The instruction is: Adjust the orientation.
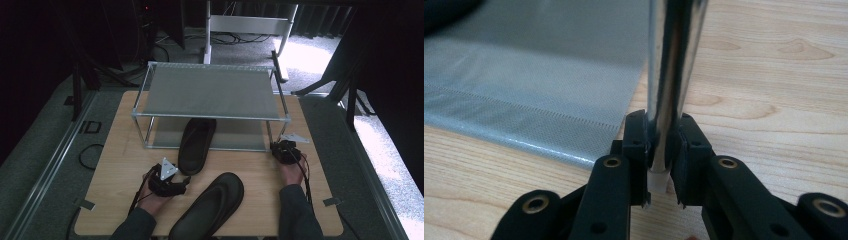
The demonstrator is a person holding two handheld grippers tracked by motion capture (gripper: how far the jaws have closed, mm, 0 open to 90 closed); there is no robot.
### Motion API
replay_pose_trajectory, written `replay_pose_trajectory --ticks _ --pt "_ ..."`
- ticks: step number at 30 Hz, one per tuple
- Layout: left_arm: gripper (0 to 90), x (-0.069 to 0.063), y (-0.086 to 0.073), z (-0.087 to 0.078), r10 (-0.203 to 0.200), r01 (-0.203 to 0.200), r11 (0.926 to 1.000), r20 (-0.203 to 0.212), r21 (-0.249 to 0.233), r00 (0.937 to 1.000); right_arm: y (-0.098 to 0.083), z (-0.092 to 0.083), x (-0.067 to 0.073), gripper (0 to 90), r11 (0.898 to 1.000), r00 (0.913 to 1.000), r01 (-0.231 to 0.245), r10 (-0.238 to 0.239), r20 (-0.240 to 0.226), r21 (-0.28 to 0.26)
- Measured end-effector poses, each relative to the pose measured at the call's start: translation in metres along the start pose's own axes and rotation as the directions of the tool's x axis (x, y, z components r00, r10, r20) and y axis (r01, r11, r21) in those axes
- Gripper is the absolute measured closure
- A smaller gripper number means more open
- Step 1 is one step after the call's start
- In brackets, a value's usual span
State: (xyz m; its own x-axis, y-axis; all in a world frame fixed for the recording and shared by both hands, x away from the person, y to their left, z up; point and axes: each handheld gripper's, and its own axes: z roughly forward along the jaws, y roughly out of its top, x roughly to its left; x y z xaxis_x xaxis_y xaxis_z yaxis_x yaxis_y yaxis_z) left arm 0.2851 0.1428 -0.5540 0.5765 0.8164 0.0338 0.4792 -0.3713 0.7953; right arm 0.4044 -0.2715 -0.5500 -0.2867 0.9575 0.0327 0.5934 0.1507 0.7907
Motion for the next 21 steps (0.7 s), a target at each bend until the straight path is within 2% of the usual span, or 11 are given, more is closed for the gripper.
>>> replay_pose_trajectory --ticks 2,12,21 --pt "25.8 -0.001 0.001 0.002 0.004 -0.004 1.0 0.007 0.001 1.0 0.0 0.0 0.0 78.9 1.0 1.0 0.0 0.0 0.0 0.0" --pt "26.3 -0.006 0.007 0.01 0.016 -0.016 0.9999 -0.01 0.003 0.9998 0.0 0.0 0.0 78.9 1.0 1.0 0.002 -0.002 0.001 -0.001" --pt "27.0 -0.011 0.012 0.015 0.005 -0.005 1.0 0.016 0.001 0.9999 0.0 0.0 0.0 79.0 1.0 1.0 0.003 -0.003 0.002 0.001"
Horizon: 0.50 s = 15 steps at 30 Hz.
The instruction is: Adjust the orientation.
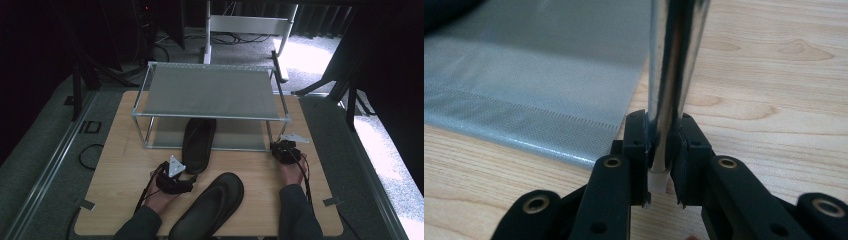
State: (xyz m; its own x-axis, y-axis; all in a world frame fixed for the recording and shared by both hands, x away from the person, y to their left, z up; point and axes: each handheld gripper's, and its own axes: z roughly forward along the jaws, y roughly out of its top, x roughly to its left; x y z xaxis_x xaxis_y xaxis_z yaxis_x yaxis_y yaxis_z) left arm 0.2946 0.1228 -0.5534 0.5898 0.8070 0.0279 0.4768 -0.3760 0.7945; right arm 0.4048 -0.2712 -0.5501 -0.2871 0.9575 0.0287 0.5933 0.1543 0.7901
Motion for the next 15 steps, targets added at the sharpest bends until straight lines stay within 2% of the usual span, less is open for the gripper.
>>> replay_pose_trajectory --ticks 15 --pt "28.3 -0.005 0.013 0.014 -0.009 0.01 0.9999 -0.022 0.014 0.9997 0.0 0.0 0.0 79.0 1.0 1.0 0.002 -0.002 -0.002 0.002"
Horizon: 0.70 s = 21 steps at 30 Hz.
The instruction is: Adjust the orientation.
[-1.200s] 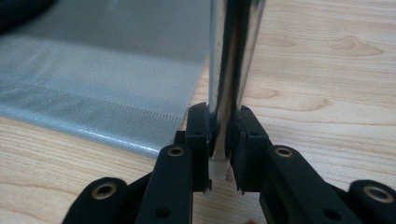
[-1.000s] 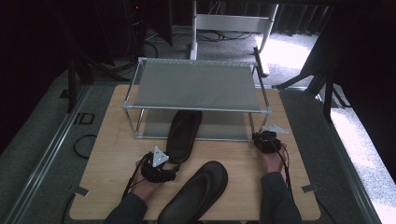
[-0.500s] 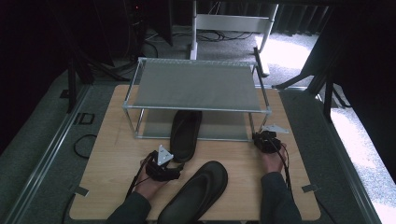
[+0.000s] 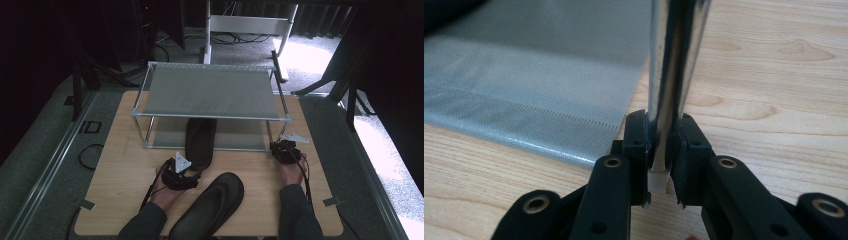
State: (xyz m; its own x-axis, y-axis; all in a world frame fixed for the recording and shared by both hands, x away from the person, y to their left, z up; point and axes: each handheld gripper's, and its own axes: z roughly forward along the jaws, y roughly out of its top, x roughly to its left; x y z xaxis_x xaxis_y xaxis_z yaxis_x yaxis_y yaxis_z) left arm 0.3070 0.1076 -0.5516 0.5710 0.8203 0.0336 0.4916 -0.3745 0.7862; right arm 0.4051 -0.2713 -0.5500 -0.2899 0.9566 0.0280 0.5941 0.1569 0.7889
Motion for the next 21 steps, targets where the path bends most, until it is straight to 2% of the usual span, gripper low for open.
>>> replay_pose_trajectory --ticks 21 --pt "28.1 -0.001 0.012 0.016 -0.063 0.063 0.998 -0.013 -0.006 0.998 0.001 0.001 0.0 79.1 1.0 1.0 0.006 -0.006 -0.001 0.004"
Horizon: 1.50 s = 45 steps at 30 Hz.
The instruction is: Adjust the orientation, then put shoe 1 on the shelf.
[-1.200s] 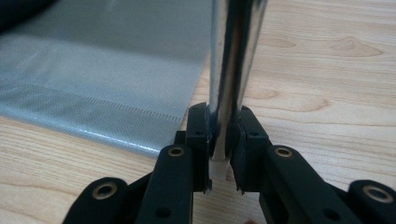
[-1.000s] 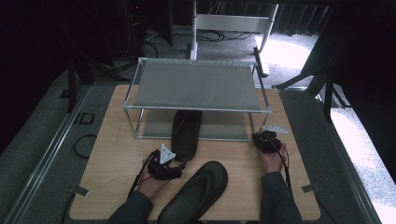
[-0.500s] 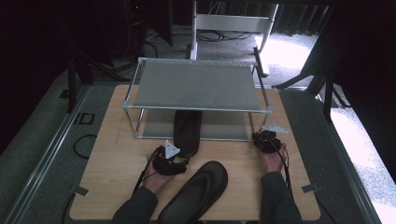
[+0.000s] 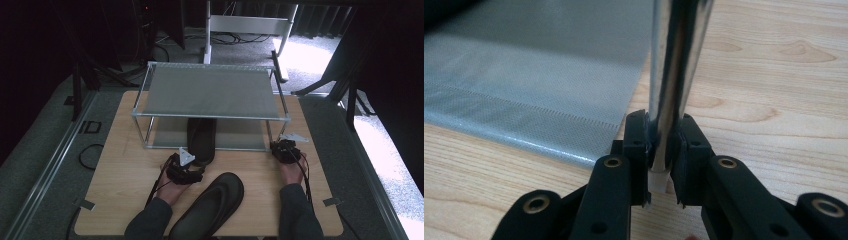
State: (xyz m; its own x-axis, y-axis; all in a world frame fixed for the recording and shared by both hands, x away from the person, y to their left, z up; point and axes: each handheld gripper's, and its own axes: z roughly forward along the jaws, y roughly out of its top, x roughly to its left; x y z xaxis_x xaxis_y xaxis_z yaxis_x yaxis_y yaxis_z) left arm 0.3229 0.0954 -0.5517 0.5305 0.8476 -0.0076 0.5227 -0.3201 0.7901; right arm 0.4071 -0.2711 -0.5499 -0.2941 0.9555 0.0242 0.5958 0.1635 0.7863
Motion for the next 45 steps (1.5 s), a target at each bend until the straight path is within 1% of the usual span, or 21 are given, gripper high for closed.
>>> replay_pose_trajectory --ticks 6,9,11,15,18,19,20,23,28,29,31,35,39,43,45 --pt "28.1 0.001 0.002 0.003 -0.005 0.005 1.0 -0.008 0.0 1.0 0.0 0.0 0.0 79.2 1.0 1.0 -0.002 0.002 0.002 0.0" --pt "28.1 0.002 0.004 0.006 -0.024 0.024 0.9997 -0.013 -0.004 0.9996 0.0 0.0 0.0 79.2 1.0 1.0 -0.001 0.001 0.001 0.0" --pt "28.1 0.002 0.004 0.006 -0.024 0.024 0.9997 -0.013 -0.004 0.9996 0.0 0.0 0.0 79.2 1.0 1.0 -0.001 0.001 0.001 0.0" --pt "28.1 0.005 0.012 0.012 -0.029 0.029 0.9995 -0.023 -0.009 0.9993 0.0 0.0 0.0 79.2 1.0 1.0 0.0 0.0 0.001 0.0" --pt "28.1 0.008 0.017 0.016 -0.035 0.034 0.9994 -0.042 -0.009 0.9985 0.0 0.0 0.0 79.2 1.0 1.0 -0.001 0.001 0.002 0.0" --pt "28.1 0.008 0.017 0.016 -0.035 0.034 0.9994 -0.042 -0.009 0.9985 0.0 0.0 0.0 79.2 1.0 1.0 -0.002 0.002 0.001 0.0" --pt "28.1 0.012 0.02 0.019 -0.047 0.046 0.9989 -0.051 -0.01 0.9976 0.0 0.0 0.0 79.2 1.0 1.0 -0.001 0.001 0.001 0.001" --pt "28.2 0.018 0.024 0.022 -0.062 0.062 0.998 -0.06 -0.011 0.9963 0.0 0.0 0.0 79.2 1.0 1.0 0.0 0.0 -0.001 0.001" --pt "28.4 0.026 0.027 0.029 -0.062 0.062 0.998 -0.081 0.005 0.9948 0.0 0.0 0.0 79.2 1.0 1.0 -0.001 0.001 -0.002 0.001" --pt "31.0 0.028 0.027 0.03 -0.071 0.071 0.9974 -0.084 -0.001 0.9939 0.0 0.0 0.0 79.2 1.0 1.0 0.0 0.0 -0.002 0.001" --pt "31.4 0.032 0.028 0.03 -0.098 0.097 0.9952 -0.073 -0.015 0.9926 0.0 0.0 0.0 79.2 1.0 1.0 0.0 0.0 -0.002 0.001" --pt "31.1 0.035 0.031 0.031 -0.09 0.088 0.9959 -0.071 -0.021 0.9935 0.0 0.0 0.0 79.2 1.0 1.0 0.0 0.0 -0.002 0.001" --pt "31.0 0.036 0.031 0.032 -0.071 0.07 0.9973 -0.063 -0.022 0.9955 0.0 0.0 0.0 79.2 1.0 1.0 -0.001 0.001 -0.002 0.001" --pt "29.5 0.039 0.032 0.033 -0.075 0.073 0.9969 -0.058 -0.027 0.9955 0.0 0.0 0.0 79.2 1.0 1.0 0.0 0.0 -0.003 0.0" --pt "29.7 0.04 0.033 0.034 -0.076 0.074 0.9969 -0.073 -0.027 0.9945 0.0 0.0 0.0 79.2 1.0 1.0 -0.001 0.001 -0.003 -0.001"
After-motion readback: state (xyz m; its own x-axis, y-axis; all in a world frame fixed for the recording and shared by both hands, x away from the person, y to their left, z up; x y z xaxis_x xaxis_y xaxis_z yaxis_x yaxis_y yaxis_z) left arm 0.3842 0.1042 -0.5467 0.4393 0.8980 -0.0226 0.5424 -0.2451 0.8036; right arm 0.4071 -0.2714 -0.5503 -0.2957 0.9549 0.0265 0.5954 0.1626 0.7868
